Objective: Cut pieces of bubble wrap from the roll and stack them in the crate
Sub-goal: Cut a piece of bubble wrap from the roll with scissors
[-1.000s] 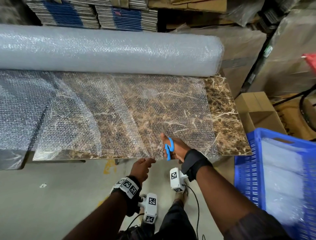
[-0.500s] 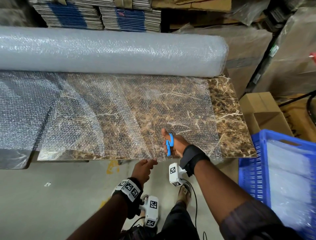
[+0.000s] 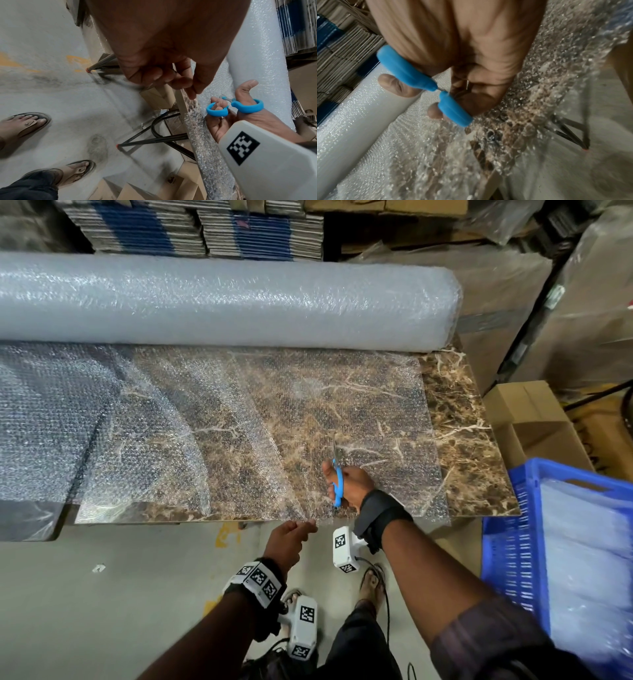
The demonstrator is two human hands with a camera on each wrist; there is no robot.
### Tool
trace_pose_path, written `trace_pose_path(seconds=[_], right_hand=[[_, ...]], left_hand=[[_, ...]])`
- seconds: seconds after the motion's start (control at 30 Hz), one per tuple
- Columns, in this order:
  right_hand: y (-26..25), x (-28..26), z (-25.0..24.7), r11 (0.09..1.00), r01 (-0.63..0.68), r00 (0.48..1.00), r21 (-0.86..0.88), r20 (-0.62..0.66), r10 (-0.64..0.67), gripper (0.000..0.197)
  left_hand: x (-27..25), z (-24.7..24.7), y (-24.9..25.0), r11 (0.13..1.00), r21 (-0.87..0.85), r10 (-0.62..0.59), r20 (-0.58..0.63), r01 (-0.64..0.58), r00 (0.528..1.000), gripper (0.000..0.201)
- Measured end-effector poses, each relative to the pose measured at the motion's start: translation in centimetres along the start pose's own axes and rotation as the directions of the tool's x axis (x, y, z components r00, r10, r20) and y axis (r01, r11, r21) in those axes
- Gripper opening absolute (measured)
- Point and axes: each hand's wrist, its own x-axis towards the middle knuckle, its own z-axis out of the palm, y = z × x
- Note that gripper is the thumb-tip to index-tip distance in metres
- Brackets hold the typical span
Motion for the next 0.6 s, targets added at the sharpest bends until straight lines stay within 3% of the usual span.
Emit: trace_pose_path(seconds=[0.17,0.33,0.6], right_hand=[[0.3,-0.5,-0.2,0.999,0.016,1.0,0.035,0.002,-0.016,0.049],[0.0,-0.7,-0.4,0.996,-0.035,0.999,0.082,0.02,0.033,0.059],[0.1,-1.1,-1.7,0.999,-0.039,0.998,0.028,0.048,0.038,0.058]], left_hand=[[0.0,-0.2,0.0,1.0,0.02,0.002,-0.01,-0.002,1.0,0.018],[0.1,-0.4,-0.2,1.0,0.029,0.012,-0.005,-0.012,1.0,0.012],[0.3,-0.7,-0.3,0.999,0.048,0.021,0.0,-0.021,1.0,0.015]])
